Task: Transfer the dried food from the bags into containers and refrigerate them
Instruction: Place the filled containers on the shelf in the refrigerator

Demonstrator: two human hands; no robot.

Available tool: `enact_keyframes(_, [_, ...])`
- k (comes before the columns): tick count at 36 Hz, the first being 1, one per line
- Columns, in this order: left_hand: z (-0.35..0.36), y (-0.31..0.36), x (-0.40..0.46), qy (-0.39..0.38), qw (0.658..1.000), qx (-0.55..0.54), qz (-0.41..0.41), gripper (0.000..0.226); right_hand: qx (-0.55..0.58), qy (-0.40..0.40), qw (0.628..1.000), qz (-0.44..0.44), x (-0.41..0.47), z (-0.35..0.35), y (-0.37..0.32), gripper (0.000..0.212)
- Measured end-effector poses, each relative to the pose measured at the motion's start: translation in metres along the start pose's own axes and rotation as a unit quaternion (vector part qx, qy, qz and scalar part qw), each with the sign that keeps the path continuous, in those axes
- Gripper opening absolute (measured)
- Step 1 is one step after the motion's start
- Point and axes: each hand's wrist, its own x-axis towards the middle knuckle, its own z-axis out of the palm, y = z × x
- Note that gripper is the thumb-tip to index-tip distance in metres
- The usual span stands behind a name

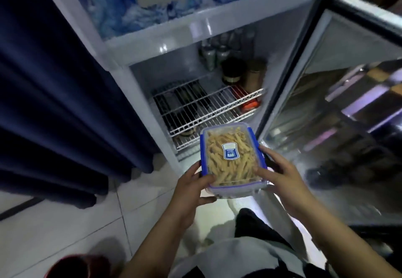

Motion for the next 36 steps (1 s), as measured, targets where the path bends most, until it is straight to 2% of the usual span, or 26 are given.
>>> enact_keyframes(2, [0.003, 0.008, 0.018, 0.019, 1.0, -0.021, -0.006, 0.06, -0.024, -0.027, 0.999, -0.001, 0.019, -0.003, -0.01, 0.063])
enact_keyframes(6, [0.016, 0.022, 0.056, 0.068, 0.996, -0.063, -0.008, 0.044, -0.115, -0.1, 0.988, -0.018, 0.067, -0.015, -0.03, 0.076])
enact_keyframes(9, [0.031, 0.036, 0.084, 0.097, 0.992, -0.083, -0.002, 0.046, -0.172, -0.134, 0.975, -0.035, 0.107, -0.025, -0.04, 0.078])
enact_keyframes(13, [0.051, 0.055, 0.13, 0.137, 0.986, -0.097, 0.002, 0.051, -0.246, -0.159, 0.953, -0.076, 0.17, -0.04, -0.045, 0.07])
enact_keyframes(17, [0.068, 0.068, 0.175, 0.153, 0.983, -0.099, 0.0, 0.031, -0.277, -0.176, 0.938, -0.108, 0.227, -0.05, -0.045, 0.06])
enact_keyframes(20, [0.077, 0.075, 0.203, 0.159, 0.98, -0.121, -0.005, 0.03, -0.296, -0.182, 0.931, -0.114, 0.26, -0.053, -0.047, 0.058])
enact_keyframes(23, [0.083, 0.081, 0.225, 0.165, 0.979, -0.121, 0.004, 0.04, -0.326, -0.165, 0.923, -0.124, 0.281, -0.052, -0.048, 0.05])
enact_keyframes(26, [0.086, 0.087, 0.236, 0.156, 0.978, -0.127, 0.049, 0.034, -0.338, -0.133, 0.923, -0.13, 0.296, -0.049, -0.052, 0.044])
enact_keyframes(29, [0.092, 0.087, 0.241, 0.18, 0.978, -0.058, 0.082, 0.046, -0.393, -0.137, 0.899, -0.14, 0.307, -0.046, -0.053, 0.049])
enact_keyframes(31, [0.094, 0.085, 0.239, 0.183, 0.977, 0.018, 0.106, 0.053, -0.437, -0.166, 0.873, -0.141, 0.311, -0.045, -0.05, 0.062])
enact_keyframes(34, [0.095, 0.083, 0.24, 0.159, 0.964, 0.158, 0.144, 0.062, -0.53, -0.186, 0.818, -0.125, 0.317, -0.045, -0.045, 0.084])
enact_keyframes(36, [0.096, 0.084, 0.244, 0.171, 0.946, 0.231, 0.149, 0.069, -0.59, -0.183, 0.78, -0.102, 0.321, -0.043, -0.046, 0.091])
